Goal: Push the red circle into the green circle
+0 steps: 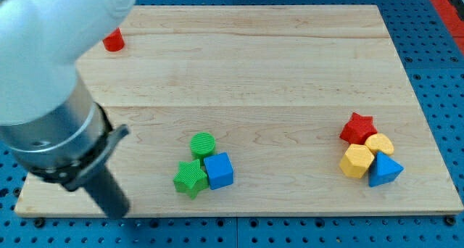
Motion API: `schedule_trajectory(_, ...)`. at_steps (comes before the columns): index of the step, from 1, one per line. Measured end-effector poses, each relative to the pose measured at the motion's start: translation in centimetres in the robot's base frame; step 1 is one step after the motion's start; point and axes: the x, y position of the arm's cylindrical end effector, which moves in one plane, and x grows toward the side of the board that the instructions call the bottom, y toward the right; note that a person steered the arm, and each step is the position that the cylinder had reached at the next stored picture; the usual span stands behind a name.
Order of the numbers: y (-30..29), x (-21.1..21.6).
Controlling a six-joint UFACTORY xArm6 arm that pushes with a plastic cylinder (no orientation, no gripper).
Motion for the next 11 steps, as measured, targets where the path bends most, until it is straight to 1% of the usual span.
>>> schedule_trajectory(1, 7.5, -0.3)
schedule_trajectory(2, 8.3, -2.0)
schedule_trajectory(3, 7.6, -0.1)
schedule_trajectory(4, -2.1, -3.7)
schedule_trajectory(5, -8.1, -13.2)
schedule_trajectory(6, -9.0, -22.3)
schedule_trajectory(7, -8.9, -28.7)
schedule_trajectory(8, -9.9, -30.4)
schedule_trajectory(9, -15.2, -32.2)
schedule_trajectory(10, -9.8, -34.0)
schedule_trajectory(11, 1.7, -30.4)
